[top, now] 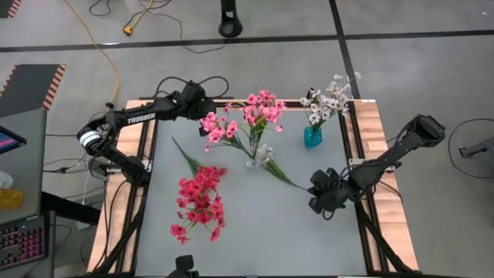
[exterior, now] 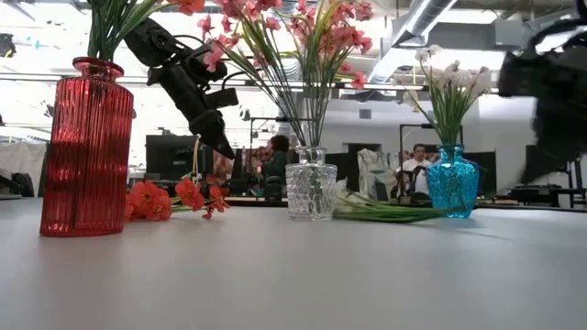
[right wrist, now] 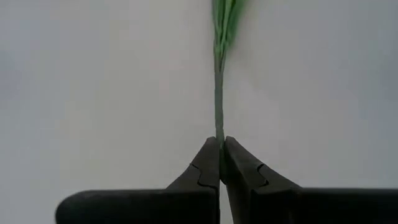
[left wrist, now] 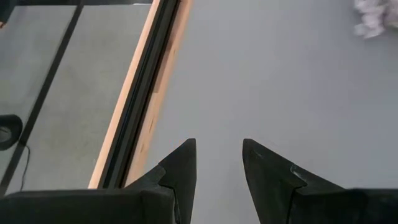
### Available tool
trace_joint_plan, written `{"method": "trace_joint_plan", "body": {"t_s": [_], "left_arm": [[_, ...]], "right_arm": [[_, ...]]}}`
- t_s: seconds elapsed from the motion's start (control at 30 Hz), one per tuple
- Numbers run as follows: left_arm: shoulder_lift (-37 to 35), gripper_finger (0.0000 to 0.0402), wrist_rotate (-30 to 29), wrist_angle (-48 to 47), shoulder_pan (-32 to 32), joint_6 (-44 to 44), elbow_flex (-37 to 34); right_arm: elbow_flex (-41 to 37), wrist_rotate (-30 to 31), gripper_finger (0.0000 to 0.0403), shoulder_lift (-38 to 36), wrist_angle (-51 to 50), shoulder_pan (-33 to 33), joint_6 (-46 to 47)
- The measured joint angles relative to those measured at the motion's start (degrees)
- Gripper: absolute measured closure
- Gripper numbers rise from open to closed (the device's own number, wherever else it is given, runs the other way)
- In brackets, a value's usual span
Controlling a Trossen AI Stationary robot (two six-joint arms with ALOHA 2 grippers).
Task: Sort flowers into vase by color
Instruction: Put the white flowers into the blue base
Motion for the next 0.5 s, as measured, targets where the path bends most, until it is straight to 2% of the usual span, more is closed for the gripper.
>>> {"method": "trace_joint_plan", "body": {"t_s": [0.2, 0.5], "left_arm": [[0.0, 0.0283, 0.0, 0.0, 0.0, -0.2, 0.0], [0.0, 0.0283, 0.0, -0.2, 0.0, -0.2, 0.0]], "right_arm": [[0.0, -10.8, 0.0351, 0.0, -0.5, 1.4, 2.7], [0.0, -17.0, 0.0324, 0.0, 1.0, -0.2, 4.9]]}}
